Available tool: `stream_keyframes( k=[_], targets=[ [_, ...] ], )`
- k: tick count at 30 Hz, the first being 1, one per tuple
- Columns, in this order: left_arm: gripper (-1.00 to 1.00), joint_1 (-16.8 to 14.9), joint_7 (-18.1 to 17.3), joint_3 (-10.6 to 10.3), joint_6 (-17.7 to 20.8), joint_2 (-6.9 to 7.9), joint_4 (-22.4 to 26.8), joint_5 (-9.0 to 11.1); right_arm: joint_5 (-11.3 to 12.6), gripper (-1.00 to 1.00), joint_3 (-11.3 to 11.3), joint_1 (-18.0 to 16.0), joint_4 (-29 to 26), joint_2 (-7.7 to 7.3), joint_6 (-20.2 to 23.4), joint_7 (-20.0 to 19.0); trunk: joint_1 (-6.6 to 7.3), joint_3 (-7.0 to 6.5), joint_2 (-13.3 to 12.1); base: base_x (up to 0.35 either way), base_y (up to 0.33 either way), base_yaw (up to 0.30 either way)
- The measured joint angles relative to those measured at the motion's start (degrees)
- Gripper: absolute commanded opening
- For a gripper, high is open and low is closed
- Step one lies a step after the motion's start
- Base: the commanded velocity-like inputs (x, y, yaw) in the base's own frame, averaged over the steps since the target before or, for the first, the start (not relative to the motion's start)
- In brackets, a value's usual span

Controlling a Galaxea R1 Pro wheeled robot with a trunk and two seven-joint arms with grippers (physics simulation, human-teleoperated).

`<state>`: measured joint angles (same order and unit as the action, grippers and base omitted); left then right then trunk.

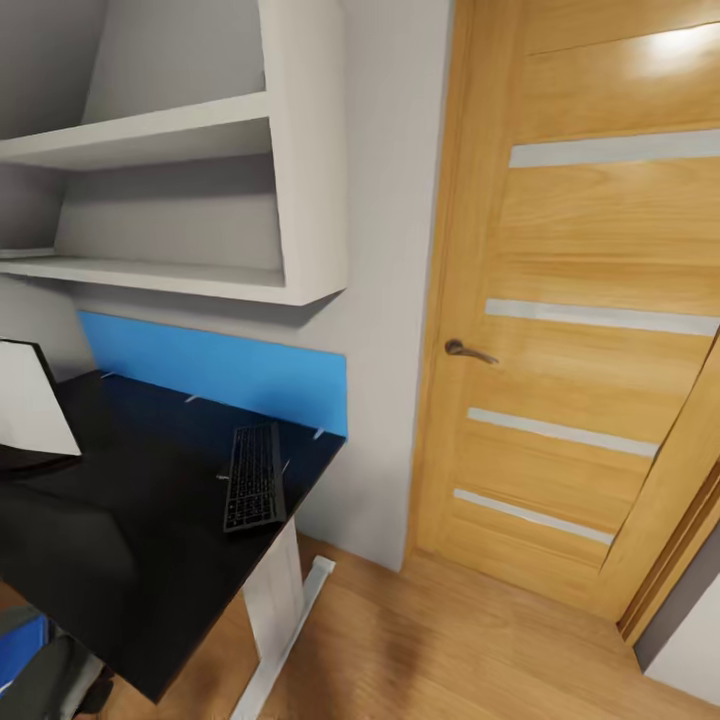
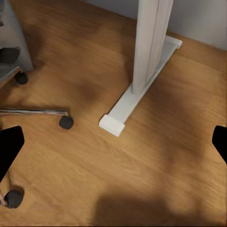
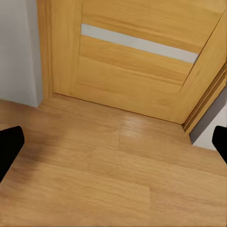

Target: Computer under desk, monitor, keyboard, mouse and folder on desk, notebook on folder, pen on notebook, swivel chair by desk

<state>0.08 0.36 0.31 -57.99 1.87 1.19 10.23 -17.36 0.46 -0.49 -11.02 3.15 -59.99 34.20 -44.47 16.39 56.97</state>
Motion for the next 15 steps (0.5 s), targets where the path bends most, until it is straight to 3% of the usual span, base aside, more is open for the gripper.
stream_keyframes(
  k=[15],
  targets=[
    [1.0, 0.0, 0.2, 0.0, 1.1, 0.15, 0.1, 0.1, -0.1, 1.0, 0.3, 0.0, 0.1, 0.04, 0.0, -0.1, -0.01, 0.0, 0.0, -0.306, -0.011, 0.287]
  ],
)
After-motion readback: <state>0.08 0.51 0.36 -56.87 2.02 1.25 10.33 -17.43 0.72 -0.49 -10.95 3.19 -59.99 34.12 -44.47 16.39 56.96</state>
